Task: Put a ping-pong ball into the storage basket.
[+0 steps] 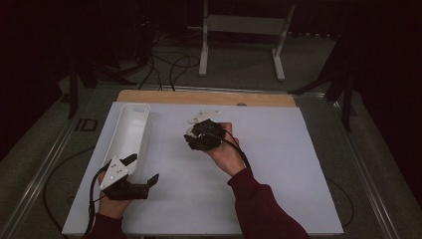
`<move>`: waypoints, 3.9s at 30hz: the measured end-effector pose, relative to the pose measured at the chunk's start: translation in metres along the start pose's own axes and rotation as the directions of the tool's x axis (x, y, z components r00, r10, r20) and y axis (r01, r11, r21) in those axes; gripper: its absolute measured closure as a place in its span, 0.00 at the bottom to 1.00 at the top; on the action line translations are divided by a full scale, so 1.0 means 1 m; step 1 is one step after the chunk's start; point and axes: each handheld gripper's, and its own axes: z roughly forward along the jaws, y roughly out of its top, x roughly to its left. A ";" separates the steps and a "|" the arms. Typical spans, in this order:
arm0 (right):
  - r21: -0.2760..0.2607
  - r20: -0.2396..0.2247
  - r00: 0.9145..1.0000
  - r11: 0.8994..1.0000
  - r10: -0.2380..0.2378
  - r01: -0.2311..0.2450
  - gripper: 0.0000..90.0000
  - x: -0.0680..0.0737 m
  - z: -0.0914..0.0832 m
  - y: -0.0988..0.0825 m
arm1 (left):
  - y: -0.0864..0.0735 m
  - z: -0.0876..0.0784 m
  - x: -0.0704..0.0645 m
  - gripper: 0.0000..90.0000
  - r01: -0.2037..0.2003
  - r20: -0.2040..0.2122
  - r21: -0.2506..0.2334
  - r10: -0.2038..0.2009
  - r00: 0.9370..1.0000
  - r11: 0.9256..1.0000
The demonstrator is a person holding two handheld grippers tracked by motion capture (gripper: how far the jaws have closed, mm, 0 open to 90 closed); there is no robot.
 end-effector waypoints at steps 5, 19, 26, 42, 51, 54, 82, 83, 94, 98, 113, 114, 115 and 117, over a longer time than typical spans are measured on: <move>-0.008 -0.009 1.000 1.000 -0.003 0.003 0.56 0.002 0.002 0.002 | 0.000 0.000 0.000 0.02 -0.001 0.000 0.000 0.001 1.000 1.000; -0.013 -0.025 1.000 1.000 -0.005 0.005 0.56 0.004 0.007 0.004 | 0.000 0.000 0.000 0.02 -0.002 -0.001 0.000 0.002 1.000 1.000; -0.018 -0.026 1.000 1.000 -0.014 0.014 0.56 0.007 0.009 0.006 | 0.000 0.000 0.000 0.02 -0.002 -0.001 0.001 0.002 1.000 1.000; -0.025 -0.035 0.999 1.000 -0.017 0.016 0.56 0.011 0.014 0.009 | 0.000 0.000 0.000 0.03 -0.004 -0.006 0.001 0.004 1.000 1.000; -0.030 -0.049 0.999 0.999 -0.014 0.013 0.56 0.013 0.018 0.010 | 0.000 0.000 0.000 0.03 -0.003 -0.002 -0.002 0.003 1.000 1.000; -0.028 -0.052 0.999 1.000 -0.012 0.011 0.56 0.014 0.020 0.010 | 0.000 0.000 0.000 0.03 0.000 0.001 -0.005 0.000 1.000 1.000; -0.030 -0.068 0.997 0.999 -0.022 0.020 0.56 0.021 0.025 0.017 | 0.000 -0.001 0.001 0.03 0.001 0.007 -0.005 -0.001 1.000 1.000; -0.031 -0.068 0.997 0.999 -0.022 0.020 0.56 0.021 0.026 0.017 | 0.000 -0.001 0.001 0.03 0.001 0.007 -0.005 -0.001 1.000 1.000; -0.031 -0.073 0.997 0.999 -0.018 0.016 0.56 0.022 0.028 0.019 | 0.000 -0.001 0.001 0.03 0.002 0.008 -0.004 -0.002 1.000 1.000; -0.031 -0.077 0.997 0.999 -0.016 0.014 0.56 0.022 0.029 0.020 | 0.000 -0.001 0.001 0.03 0.002 0.009 -0.004 -0.002 1.000 1.000; -0.038 -0.092 0.996 0.999 -0.016 0.012 0.56 0.024 0.032 0.026 | 0.000 -0.001 0.001 0.03 0.003 0.010 -0.005 -0.003 1.000 1.000; -0.040 -0.093 0.996 0.999 -0.016 0.012 0.56 0.024 0.033 0.027 | 0.000 -0.001 0.001 0.03 0.003 0.010 -0.006 -0.003 1.000 1.000; -0.043 -0.094 0.995 0.999 -0.015 0.011 0.56 0.025 0.033 0.027 | 0.000 -0.001 0.001 0.03 0.003 0.011 -0.006 -0.003 1.000 1.000; -0.039 -0.093 0.995 0.999 -0.019 0.016 0.56 0.025 0.033 0.028 | 0.000 -0.001 0.001 0.03 0.004 0.012 -0.007 -0.004 1.000 1.000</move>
